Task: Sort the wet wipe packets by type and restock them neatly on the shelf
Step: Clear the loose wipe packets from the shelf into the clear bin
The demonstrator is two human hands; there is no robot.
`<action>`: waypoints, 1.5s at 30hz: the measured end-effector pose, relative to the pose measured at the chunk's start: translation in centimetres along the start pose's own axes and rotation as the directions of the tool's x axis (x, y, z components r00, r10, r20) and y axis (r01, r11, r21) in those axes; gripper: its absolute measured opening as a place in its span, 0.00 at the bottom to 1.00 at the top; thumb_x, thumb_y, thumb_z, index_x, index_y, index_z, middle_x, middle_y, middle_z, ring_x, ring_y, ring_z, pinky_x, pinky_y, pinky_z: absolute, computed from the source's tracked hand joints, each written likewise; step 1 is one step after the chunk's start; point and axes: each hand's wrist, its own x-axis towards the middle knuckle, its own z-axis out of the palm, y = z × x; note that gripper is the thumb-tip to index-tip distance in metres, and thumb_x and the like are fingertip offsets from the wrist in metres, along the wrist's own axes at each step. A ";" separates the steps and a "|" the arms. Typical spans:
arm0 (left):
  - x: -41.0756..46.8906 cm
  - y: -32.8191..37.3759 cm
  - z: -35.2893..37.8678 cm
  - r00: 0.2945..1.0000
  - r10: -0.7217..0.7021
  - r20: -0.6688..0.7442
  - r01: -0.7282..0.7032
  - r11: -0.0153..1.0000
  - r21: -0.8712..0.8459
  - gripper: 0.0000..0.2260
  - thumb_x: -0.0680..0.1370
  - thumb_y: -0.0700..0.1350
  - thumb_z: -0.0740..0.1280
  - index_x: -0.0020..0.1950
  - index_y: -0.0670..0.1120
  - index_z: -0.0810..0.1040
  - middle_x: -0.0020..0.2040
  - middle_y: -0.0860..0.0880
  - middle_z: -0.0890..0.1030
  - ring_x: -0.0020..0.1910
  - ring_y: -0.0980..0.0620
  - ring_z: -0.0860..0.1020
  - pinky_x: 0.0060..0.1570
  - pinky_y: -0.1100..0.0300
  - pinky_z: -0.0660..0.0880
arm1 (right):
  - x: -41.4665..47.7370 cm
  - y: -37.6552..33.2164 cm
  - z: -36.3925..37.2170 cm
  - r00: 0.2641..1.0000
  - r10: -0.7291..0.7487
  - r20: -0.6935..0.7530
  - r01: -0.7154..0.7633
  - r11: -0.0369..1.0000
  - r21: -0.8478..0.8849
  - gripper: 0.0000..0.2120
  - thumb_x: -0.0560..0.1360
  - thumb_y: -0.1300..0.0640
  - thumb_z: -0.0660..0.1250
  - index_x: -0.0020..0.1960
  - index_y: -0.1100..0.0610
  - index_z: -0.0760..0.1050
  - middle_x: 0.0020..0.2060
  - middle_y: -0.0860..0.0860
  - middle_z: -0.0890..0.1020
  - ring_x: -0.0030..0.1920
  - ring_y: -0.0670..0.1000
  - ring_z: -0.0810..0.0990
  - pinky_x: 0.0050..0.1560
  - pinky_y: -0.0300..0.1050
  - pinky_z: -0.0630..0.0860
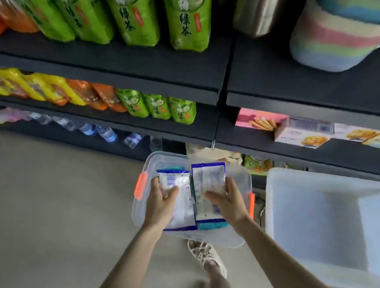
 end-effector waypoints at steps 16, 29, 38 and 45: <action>26.7 -21.1 6.9 0.959 -0.201 0.199 0.132 0.940 0.313 0.09 0.78 0.46 0.66 0.53 0.43 0.70 0.49 0.46 0.77 0.44 0.48 0.74 0.44 0.54 0.73 | 23.3 19.4 11.3 0.903 0.332 -0.273 -0.352 0.936 -0.026 0.07 0.75 0.61 0.65 0.51 0.57 0.68 0.50 0.58 0.79 0.47 0.61 0.82 0.43 0.53 0.82; 19.5 -15.7 2.2 0.900 -0.054 0.434 -0.196 0.837 0.511 0.14 0.79 0.43 0.63 0.63 0.40 0.74 0.63 0.43 0.77 0.61 0.43 0.76 0.58 0.56 0.72 | 14.7 13.4 8.7 0.982 0.095 -0.162 -0.174 0.783 -0.597 0.21 0.78 0.55 0.64 0.69 0.58 0.68 0.67 0.57 0.71 0.65 0.58 0.71 0.63 0.48 0.69; 1.0 9.5 -2.6 0.640 0.584 0.500 -0.767 0.532 0.360 0.10 0.79 0.42 0.63 0.60 0.43 0.76 0.50 0.48 0.83 0.47 0.47 0.80 0.48 0.50 0.76 | -5.0 -6.7 -3.7 0.883 -0.407 -0.233 0.132 0.693 -0.709 0.14 0.78 0.55 0.63 0.63 0.57 0.74 0.61 0.55 0.77 0.59 0.57 0.76 0.57 0.50 0.74; -14.5 23.6 0.1 0.390 0.849 0.357 -0.909 0.293 0.297 0.08 0.78 0.44 0.65 0.56 0.45 0.78 0.43 0.52 0.80 0.42 0.49 0.80 0.43 0.52 0.77 | -19.5 -17.4 -17.1 0.694 -0.665 -0.276 0.257 0.587 -0.768 0.11 0.78 0.56 0.63 0.58 0.58 0.76 0.54 0.56 0.80 0.53 0.59 0.78 0.51 0.52 0.75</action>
